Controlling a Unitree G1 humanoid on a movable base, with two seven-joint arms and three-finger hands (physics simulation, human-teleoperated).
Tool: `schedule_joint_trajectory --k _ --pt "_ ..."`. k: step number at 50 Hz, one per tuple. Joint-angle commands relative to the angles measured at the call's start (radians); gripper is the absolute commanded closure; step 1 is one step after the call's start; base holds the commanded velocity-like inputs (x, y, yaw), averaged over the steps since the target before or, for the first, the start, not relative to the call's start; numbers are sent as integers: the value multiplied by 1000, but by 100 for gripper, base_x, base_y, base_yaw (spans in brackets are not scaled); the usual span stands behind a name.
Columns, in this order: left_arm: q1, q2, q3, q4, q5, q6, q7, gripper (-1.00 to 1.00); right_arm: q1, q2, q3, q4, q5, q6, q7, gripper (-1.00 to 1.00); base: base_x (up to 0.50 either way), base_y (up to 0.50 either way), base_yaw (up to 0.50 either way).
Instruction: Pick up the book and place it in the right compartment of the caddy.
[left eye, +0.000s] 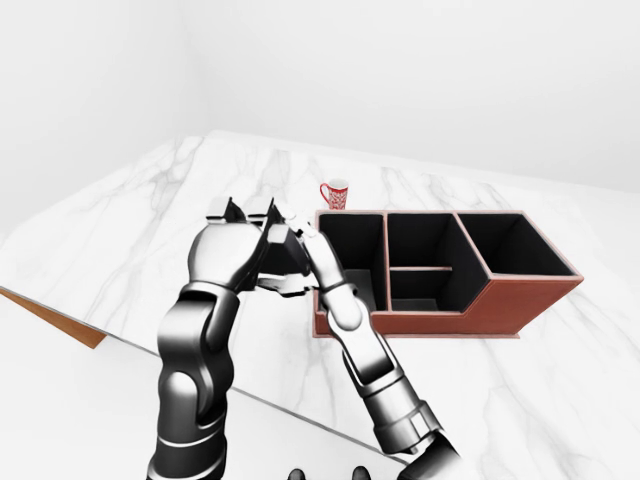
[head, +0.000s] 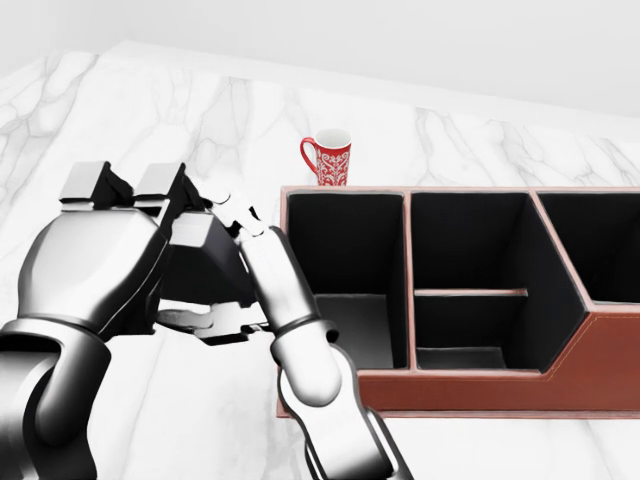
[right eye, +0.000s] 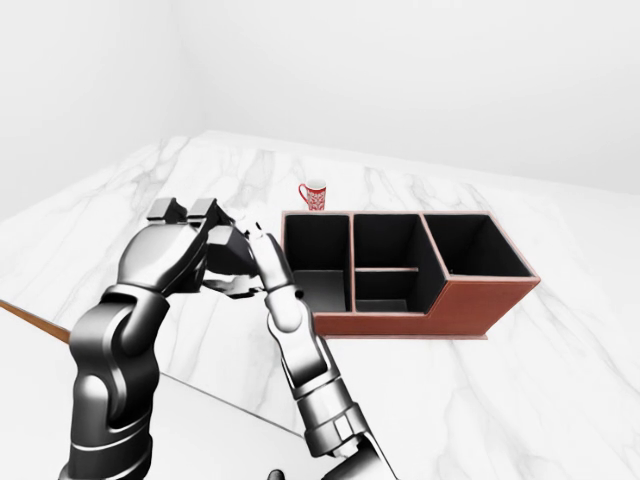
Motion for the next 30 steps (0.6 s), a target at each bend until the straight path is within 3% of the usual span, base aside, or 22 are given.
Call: schedule_joint_trajectory --k 1,2,3,7,17,18,19,20,21,24,25,27,28,29,30 --pt "-2 -8 2 -6 16 0 56 100 34 10 27 -23 -2 -15 39 100 0 0 0" --pt "-2 -8 2 -8 15 0 55 100 36 10 27 -29 -2 -15 39 100 0 0 0" --pt "-5 -8 2 -13 16 0 48 100 39 6 25 -1 2 -48 31 100 0 0 0" --pt "-5 -6 6 -16 15 0 46 100 35 11 24 -25 1 -21 36 100 0 0 0" --pt "-2 -7 7 -20 12 0 42 100 35 11 23 -23 4 -20 31 100 0 0 0" --pt "-1 -6 7 -18 11 0 45 100 34 10 22 -20 5 -24 29 100 0 0 0" --pt "4 -6 8 -15 9 0 49 100 39 7 22 5 8 -53 21 100 0 0 0" --pt "5 -6 8 -16 8 0 48 100 40 6 22 10 8 -58 20 100 0 0 0" --pt "2 -4 11 -17 8 0 49 100 41 9 23 -16 6 -34 28 100 0 0 0" --pt "-6 1 12 -21 13 0 33 100 44 6 24 2 7 -56 25 100 0 0 0" --pt "-5 -6 7 -38 13 0 4 100 39 11 23 -32 7 -19 35 100 0 0 0" --pt "-7 -3 7 -36 18 0 9 100 37 11 25 -37 7 -13 35 100 0 0 0" --pt "-7 -2 9 -31 16 0 14 100 37 11 26 -34 7 -15 34 100 0 0 0" --pt "-13 -1 12 -33 16 0 10 100 43 8 29 -8 7 -45 26 100 0 0 0" --pt "-16 0 13 -35 16 0 8 77 45 7 28 8 7 -63 22 100 0 0 0"
